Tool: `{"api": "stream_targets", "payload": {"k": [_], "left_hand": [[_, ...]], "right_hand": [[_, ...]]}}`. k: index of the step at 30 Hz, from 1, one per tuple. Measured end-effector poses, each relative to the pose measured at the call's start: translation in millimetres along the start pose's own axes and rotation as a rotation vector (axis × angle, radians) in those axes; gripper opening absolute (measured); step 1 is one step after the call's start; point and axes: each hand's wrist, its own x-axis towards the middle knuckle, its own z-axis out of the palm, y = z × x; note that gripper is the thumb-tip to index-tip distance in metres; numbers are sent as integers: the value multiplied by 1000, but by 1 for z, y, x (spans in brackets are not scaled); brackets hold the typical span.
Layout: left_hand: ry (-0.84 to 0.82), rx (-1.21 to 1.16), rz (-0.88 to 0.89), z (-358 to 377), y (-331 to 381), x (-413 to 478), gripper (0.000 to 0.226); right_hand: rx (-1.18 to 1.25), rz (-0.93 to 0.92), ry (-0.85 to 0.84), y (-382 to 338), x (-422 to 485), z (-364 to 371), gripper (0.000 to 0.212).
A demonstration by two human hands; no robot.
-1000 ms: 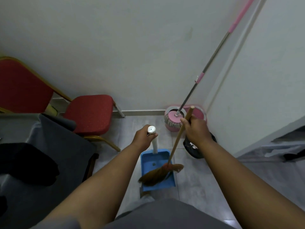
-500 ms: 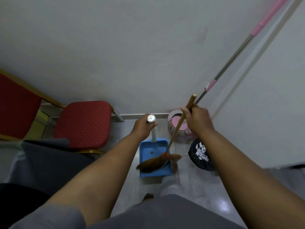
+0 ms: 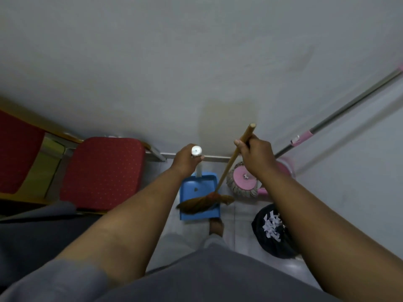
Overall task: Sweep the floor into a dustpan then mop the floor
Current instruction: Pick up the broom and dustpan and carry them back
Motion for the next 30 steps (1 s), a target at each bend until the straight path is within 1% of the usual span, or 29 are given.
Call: {"api": "stream_targets", "payload": {"k": [4,7,10,13,16,21,23,27,30], "left_hand": [[8,-36,-56,4,-2,45,31],[-35,-39,-60,2,-6,82,32],[-73,-58,-86,2,-9,115,32],[-105,-72,-113,4,-14,142,33],[-136,-24,-79,10,-21,164,33],[-142,-2,-41,19,-29,195,33],[-145,11,-32,21,-31,207,35],[-151,21,-58,26,-39,228,40],[-156,12,-94,31,-47,238,40]], "right_hand": [[15,18,6,3,37,5,31],[1,25,17,4,61,13,33],[-7,78,67,4,84,16,36],[4,126,94,2,105,21,34],[22,154,64,2,126,31,31],[45,117,72,5,160,63,32],[50,136,53,9,170,77,33],[4,147,19,17,187,104,31],[-59,147,-38,23,199,119,32]]}}
